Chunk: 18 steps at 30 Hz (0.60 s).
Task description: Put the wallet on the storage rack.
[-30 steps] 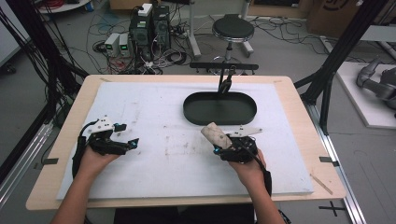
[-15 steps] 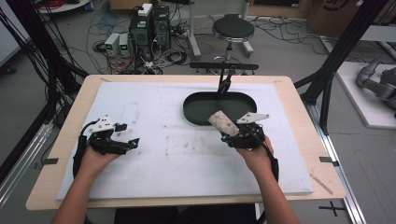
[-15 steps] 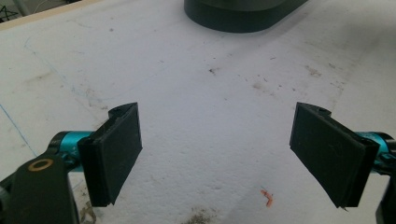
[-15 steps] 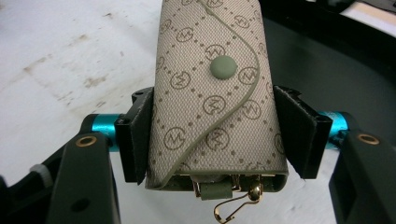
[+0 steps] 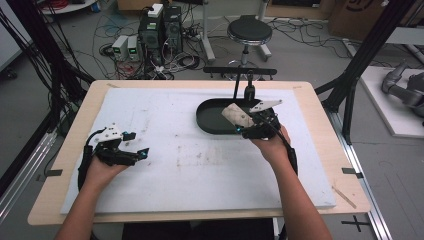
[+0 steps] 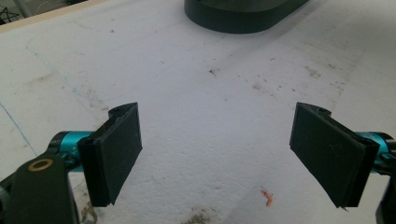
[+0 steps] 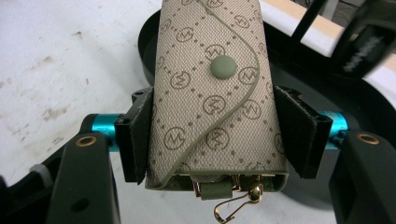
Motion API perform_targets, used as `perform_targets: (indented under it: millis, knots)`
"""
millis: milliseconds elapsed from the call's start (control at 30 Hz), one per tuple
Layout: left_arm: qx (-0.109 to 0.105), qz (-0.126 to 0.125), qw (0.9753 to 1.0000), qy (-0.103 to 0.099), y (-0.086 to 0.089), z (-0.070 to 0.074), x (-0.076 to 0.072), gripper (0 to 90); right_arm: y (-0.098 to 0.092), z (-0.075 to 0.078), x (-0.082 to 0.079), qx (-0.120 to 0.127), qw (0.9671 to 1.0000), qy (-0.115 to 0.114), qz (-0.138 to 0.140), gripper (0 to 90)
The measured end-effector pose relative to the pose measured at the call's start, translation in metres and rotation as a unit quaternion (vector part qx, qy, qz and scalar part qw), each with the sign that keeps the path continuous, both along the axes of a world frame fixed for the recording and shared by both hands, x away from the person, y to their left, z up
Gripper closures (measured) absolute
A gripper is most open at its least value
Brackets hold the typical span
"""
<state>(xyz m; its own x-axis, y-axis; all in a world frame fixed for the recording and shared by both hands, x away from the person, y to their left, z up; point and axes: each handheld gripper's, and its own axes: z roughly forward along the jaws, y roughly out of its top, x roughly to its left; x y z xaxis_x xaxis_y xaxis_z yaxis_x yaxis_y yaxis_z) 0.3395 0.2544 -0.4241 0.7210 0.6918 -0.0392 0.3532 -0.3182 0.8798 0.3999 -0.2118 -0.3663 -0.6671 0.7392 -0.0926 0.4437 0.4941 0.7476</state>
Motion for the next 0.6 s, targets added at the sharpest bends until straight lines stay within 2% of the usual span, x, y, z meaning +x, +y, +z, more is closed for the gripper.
perform_targets:
  millis: [333,600]
  knots:
    - [0.003,-0.001,1.0000,0.000,0.000,0.000,0.000,16.7,0.006,0.002,0.036,-0.010,0.9999,0.003,0.007,35.5]
    - [-0.001,-0.001,1.0000,-0.001,-0.001,0.000,0.000,16.7,0.017,-0.003,0.058,-0.022,0.9997,0.006,0.013,35.5]
